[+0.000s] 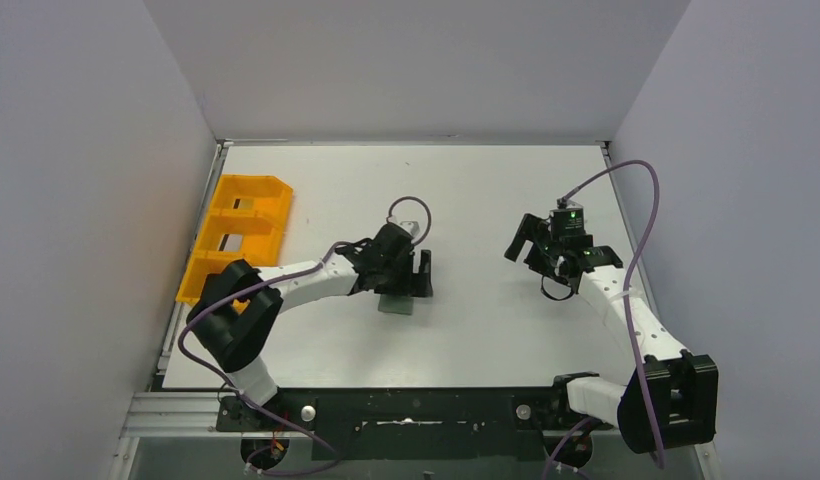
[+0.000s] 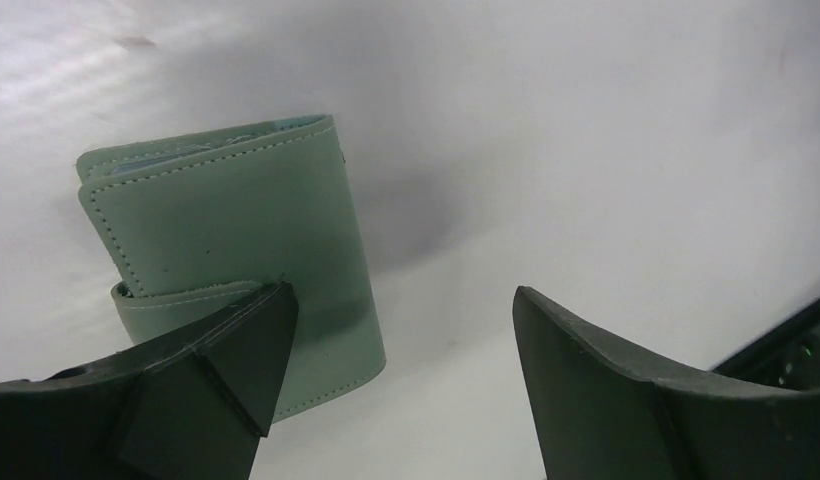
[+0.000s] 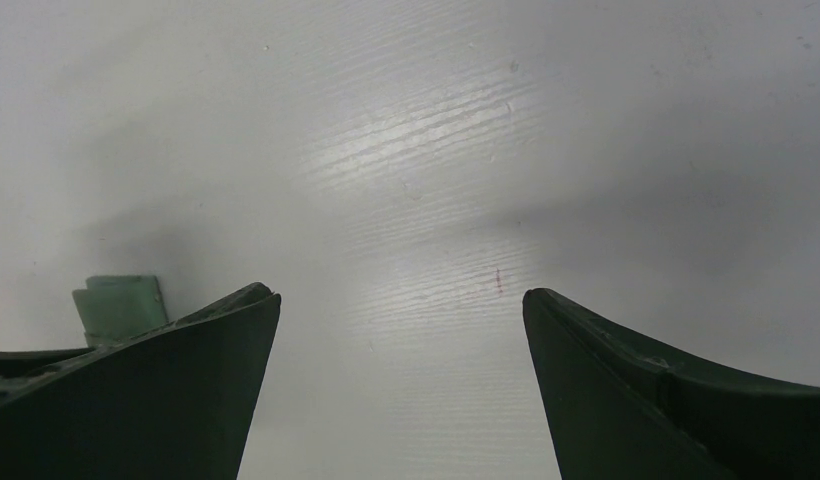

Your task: Take the credit cards out of the card holder

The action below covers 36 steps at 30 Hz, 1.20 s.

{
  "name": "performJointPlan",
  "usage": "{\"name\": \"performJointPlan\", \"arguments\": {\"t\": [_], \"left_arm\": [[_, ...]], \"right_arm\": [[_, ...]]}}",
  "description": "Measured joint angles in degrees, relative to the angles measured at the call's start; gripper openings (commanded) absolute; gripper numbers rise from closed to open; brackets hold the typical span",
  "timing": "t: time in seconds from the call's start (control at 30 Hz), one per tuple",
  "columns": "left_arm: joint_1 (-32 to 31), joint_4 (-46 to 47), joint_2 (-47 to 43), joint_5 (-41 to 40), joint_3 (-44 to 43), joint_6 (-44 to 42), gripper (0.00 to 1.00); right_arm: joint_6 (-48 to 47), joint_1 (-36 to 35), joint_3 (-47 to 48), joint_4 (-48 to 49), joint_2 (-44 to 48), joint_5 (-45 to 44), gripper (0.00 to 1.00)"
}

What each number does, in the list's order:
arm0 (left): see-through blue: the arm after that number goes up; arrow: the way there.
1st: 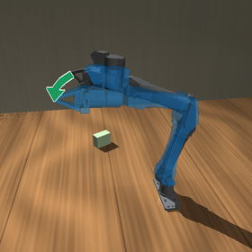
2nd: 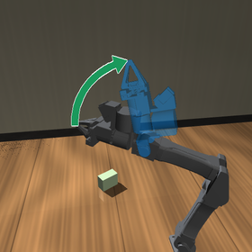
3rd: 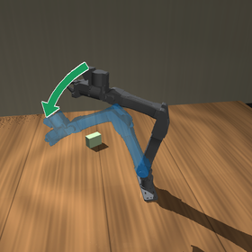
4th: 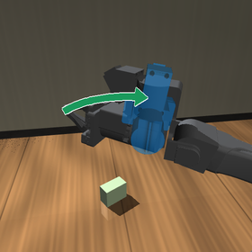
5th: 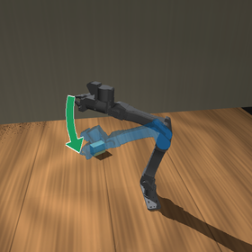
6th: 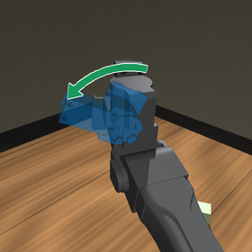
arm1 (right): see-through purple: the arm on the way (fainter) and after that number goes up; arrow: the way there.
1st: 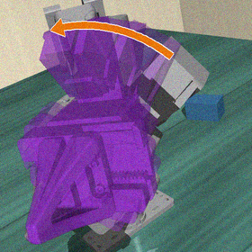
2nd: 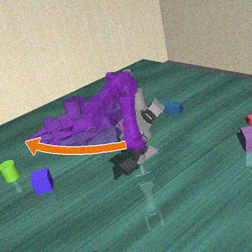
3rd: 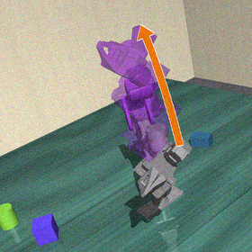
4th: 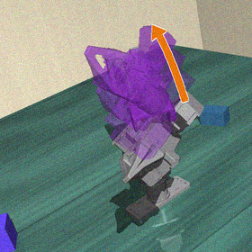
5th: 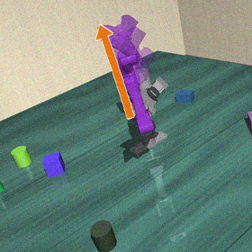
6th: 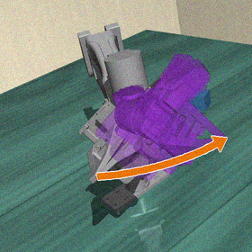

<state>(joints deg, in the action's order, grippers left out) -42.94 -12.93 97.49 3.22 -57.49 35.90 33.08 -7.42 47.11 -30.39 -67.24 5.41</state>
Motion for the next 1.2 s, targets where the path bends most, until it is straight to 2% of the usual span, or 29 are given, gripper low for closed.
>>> {"name": "performJointPlan", "arguments": {"t": [0.1,0.2,0.33,0.43,0.53,0.67,0.73,0.9,1.07,1.2], "left_arm": [[-3.7,-1.6,-0.9,1.6,0.0,1.9,0.83],[-3.6,-4.1,-3.3,0.6,-0.2,2.5,0.88],[-0.7,-5.0,-8.5,-1.5,-0.6,2.7,0.89],[3.7,-3.6,-10.3,-0.7,-0.6,2.7,0.89],[7.8,-2.0,-8.4,0.3,-0.6,2.4,0.89],[8.8,-1.7,-3.2,1.6,-1.7,1.5,0.89],[8.6,-1.2,0.0,2.4,-2.6,1.0,0.87],[8.4,-0.7,5.5,3.7,-3.8,0.2,0.73],[7.6,-0.5,6.6,4.7,-4.7,-0.6,0.69],[4.5,0.2,6.2,4.7,-3.8,-0.7,0.67]], "right_arm": [[0.3,0.0,-0.3,0.4,0.0,0.5,0.98],[0.8,0.0,-0.3,1.4,-0.2,2.0,0.98],[1.6,-0.1,-0.9,4.2,-1.6,5.5,0.99],[2.5,-0.2,-1.2,5.4,-3.6,8.0,1.0],[3.6,-0.9,-1.4,6.8,-5.2,10.0,0.99],[4.9,-2.5,-1.5,8.3,-6.1,11.8,0.99],[5.3,-3.0,-1.5,8.7,-6.5,12.2,0.99],[5.6,-3.3,-1.6,8.7,-6.7,12.0,0.99],[5.6,-3.3,-1.6,8.5,-6.8,11.5,0.99],[5.4,-3.3,-1.6,8.3,-7.9,10.9,0.99]]}}
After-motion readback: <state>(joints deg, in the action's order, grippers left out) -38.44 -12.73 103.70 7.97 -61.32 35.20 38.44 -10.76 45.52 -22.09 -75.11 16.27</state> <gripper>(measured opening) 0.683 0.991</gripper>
